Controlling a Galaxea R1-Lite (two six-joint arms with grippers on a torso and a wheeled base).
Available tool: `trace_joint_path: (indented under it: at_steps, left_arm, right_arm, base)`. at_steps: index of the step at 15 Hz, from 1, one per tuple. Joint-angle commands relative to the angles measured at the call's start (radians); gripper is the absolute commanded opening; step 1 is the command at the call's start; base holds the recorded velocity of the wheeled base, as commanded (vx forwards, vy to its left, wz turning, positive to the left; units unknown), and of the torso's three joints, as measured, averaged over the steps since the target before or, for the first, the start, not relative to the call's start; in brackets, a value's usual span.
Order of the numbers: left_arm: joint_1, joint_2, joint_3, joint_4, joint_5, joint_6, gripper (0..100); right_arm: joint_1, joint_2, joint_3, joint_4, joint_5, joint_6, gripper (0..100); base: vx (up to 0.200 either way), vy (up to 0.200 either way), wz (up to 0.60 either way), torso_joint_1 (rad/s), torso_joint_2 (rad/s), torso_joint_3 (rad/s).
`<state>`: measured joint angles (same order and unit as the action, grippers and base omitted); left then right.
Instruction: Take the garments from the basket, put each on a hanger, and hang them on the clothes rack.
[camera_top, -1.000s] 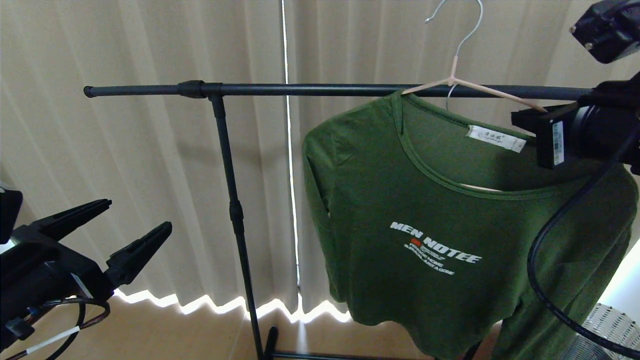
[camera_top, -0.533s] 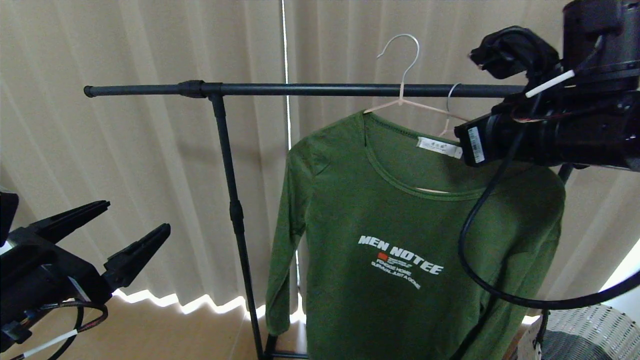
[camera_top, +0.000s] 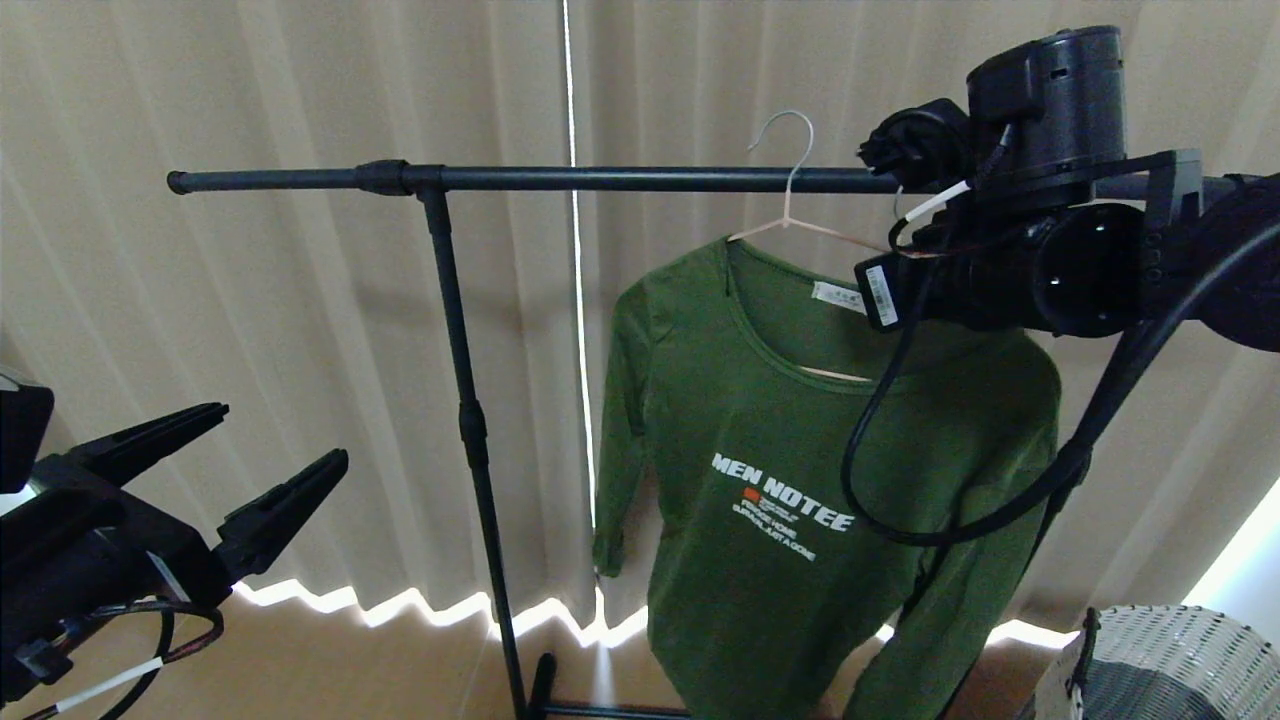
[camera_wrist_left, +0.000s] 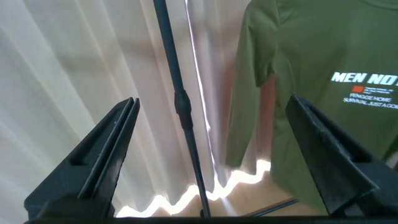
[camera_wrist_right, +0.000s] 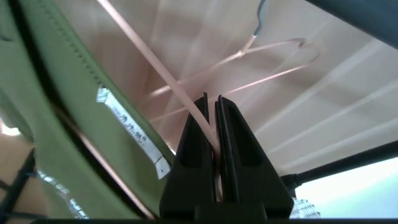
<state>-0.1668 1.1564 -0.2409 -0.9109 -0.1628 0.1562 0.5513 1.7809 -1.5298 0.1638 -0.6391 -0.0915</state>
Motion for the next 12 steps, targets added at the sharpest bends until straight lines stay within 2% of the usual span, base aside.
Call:
trace_joint_path:
  at_steps: [1, 4, 10, 12]
  left_arm:
    - [0.0, 0.006, -0.002, 0.0, 0.0, 0.0, 100]
    - [0.0, 0.006, -0.002, 0.0, 0.0, -0.001, 100]
    - [0.001, 0.005, 0.0, 0.0, 0.0, -0.001, 100]
    - [0.001, 0.005, 0.0, 0.0, 0.0, 0.0, 100]
  right_arm:
    - [0.001, 0.037, -0.024, 0.0, -0.008, -0.001, 0]
    - [0.007, 0.051, -0.027, 0.008, -0.039, -0.007, 0]
    - [0.036, 0.063, -0.032, 0.031, -0.039, -0.007, 0]
    - [0.052, 0.072, -0.062, 0.033, -0.039, -0.007, 0]
  base:
    - [0.0, 0.0, 0.0, 0.0, 0.0, 0.0]
    - [0.0, 0.0, 0.0, 0.0, 0.0, 0.0]
    - [0.0, 0.0, 0.0, 0.0, 0.0, 0.0]
    - [0.0, 0.0, 0.0, 0.0, 0.0, 0.0]
